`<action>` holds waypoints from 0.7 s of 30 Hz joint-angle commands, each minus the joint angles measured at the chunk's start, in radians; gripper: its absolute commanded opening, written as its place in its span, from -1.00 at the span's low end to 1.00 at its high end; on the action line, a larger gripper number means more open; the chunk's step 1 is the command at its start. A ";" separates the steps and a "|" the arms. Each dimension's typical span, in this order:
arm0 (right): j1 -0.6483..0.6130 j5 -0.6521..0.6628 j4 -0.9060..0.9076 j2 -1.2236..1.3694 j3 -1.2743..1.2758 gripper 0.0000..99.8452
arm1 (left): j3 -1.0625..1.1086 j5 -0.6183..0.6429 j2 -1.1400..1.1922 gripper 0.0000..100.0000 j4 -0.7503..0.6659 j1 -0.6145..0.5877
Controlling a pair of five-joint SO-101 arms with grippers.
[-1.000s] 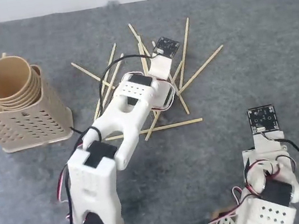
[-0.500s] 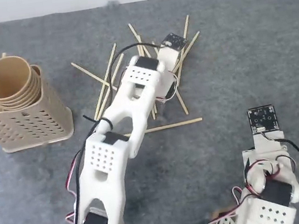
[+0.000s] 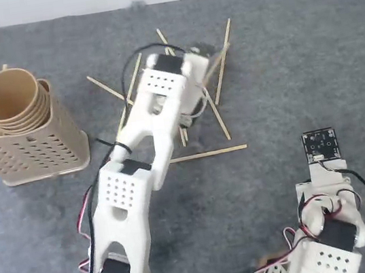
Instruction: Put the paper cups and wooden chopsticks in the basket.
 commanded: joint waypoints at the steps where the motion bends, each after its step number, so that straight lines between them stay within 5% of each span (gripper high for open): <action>1: -0.002 0.014 0.001 -0.016 -0.006 -0.98 | 0.031 -0.075 -0.181 -0.98 0.038 -0.032; 10: -0.004 0.014 0.001 -0.016 -0.006 -0.98 | 0.334 -0.204 -0.654 -0.98 -0.005 -0.110; 21: -0.004 0.014 0.001 -0.016 -0.006 -0.98 | 0.611 -0.270 -1.198 -0.98 -0.245 -0.344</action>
